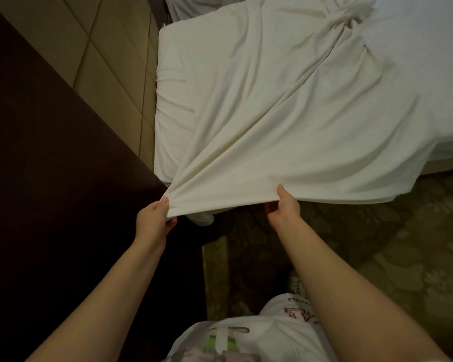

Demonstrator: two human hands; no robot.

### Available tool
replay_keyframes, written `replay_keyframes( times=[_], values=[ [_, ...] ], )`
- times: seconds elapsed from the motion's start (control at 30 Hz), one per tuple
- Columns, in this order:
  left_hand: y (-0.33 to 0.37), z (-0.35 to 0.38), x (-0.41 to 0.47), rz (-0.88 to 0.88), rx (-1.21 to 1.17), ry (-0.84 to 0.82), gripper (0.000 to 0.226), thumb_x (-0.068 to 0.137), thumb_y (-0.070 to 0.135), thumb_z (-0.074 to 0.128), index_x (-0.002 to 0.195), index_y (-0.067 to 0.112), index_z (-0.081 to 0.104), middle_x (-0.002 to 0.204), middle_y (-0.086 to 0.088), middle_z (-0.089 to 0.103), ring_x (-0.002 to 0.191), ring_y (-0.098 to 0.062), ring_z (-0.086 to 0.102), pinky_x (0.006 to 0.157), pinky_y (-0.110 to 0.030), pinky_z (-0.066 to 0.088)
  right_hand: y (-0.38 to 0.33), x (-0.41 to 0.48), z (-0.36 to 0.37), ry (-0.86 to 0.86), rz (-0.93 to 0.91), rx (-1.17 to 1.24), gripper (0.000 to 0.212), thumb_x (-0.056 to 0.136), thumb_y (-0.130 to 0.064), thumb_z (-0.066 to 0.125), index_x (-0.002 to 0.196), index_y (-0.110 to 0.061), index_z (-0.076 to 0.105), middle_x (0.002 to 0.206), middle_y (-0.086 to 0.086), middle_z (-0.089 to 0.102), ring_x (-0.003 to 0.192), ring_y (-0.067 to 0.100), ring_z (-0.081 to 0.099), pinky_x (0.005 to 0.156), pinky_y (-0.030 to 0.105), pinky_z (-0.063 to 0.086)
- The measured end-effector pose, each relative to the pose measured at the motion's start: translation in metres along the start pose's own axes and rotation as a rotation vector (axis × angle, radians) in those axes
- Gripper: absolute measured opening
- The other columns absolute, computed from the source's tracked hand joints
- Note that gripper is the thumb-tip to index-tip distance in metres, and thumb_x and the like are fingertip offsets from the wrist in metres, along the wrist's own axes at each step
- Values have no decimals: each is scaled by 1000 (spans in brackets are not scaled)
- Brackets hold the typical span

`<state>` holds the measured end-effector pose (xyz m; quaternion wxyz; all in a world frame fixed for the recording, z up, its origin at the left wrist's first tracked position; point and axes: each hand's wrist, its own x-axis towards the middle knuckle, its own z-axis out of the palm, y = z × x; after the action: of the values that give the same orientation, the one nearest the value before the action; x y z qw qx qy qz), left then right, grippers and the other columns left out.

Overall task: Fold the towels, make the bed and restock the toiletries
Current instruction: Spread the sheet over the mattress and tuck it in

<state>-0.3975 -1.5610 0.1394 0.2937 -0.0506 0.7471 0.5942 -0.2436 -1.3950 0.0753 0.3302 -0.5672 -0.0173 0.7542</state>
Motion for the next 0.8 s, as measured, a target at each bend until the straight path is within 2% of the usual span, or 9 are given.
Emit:
replay_keyframes(
  times=[0.13, 0.2, 0.27, 0.33, 0.37, 0.47, 0.57, 0.73, 0.8],
  values=[
    [-8, -2, 2, -59, -37, -4, 16, 98, 15, 49, 102, 2, 58, 88, -3, 57, 76, -12, 54, 57, -20, 46, 12, 5, -13, 86, -19, -35, 5, 91, -16, 64, 92, -13, 60, 101, 7, 64, 99, 26, 62, 94, 43, 52],
    [-10, -1, -1, -70, -39, -33, 18, 98, 15, 49, 90, 3, 60, 85, -3, 57, 72, -11, 53, 50, -16, 46, 16, 8, -20, 119, -27, -40, 8, 91, -18, 63, 86, -15, 59, 99, 6, 64, 98, 26, 63, 93, 43, 52],
    [-14, 1, -4, -52, 4, -82, 22, 99, 15, 47, 84, 6, 60, 83, -4, 57, 69, -12, 51, 50, -17, 44, 15, 13, -25, 108, -12, 8, 9, 92, -19, 62, 98, -12, 62, 106, 8, 64, 100, 28, 63, 93, 45, 52],
    [-19, 4, -9, -52, 34, -127, 23, 99, 16, 46, 84, 6, 61, 81, -4, 56, 67, -12, 50, 51, -18, 43, 14, 20, -28, 49, 33, 85, 27, 93, -22, 60, 118, -11, 60, 113, 12, 65, 103, 31, 63, 94, 49, 51],
    [-21, 5, -12, -62, 37, -146, 24, 99, 16, 46, 84, 6, 61, 78, -4, 56, 65, -11, 49, 50, -18, 42, 14, 22, -28, 18, 62, 98, 31, 94, -25, 59, 122, -12, 59, 115, 13, 65, 104, 33, 63, 93, 51, 51],
    [-25, 14, -21, -97, 0, -188, 25, 99, 15, 46, 82, 4, 61, 66, -1, 50, 54, -7, 45, 42, -16, 37, 20, 30, -23, -52, 170, 85, 36, 92, -34, 60, 121, -14, 56, 115, 15, 63, 104, 37, 61, 90, 55, 51],
    [-17, 18, -28, -105, -82, -227, 23, 99, 14, 46, 87, 1, 61, 62, 1, 51, 46, -3, 43, 39, -14, 35, 31, 35, -17, -53, 251, 45, 38, 90, -38, 61, 121, -17, 52, 114, 17, 60, 103, 39, 57, 90, 57, 49],
    [4, 5, -21, -93, -159, -236, 22, 100, 12, 43, 98, -1, 60, 60, 3, 51, 41, -2, 36, 36, -12, 30, 25, 49, -11, 27, 231, 125, 44, 88, -33, 65, 127, -17, 52, 114, 15, 60, 96, 37, 57, 83, 55, 49],
    [6, -7, -12, -72, -145, -206, 22, 100, 12, 42, 96, -1, 59, 59, 3, 50, 39, -2, 35, 35, -12, 29, 8, 56, -13, 64, 193, 122, 43, 89, -32, 63, 129, -18, 52, 117, 14, 60, 101, 36, 57, 88, 55, 48]
  ],
)
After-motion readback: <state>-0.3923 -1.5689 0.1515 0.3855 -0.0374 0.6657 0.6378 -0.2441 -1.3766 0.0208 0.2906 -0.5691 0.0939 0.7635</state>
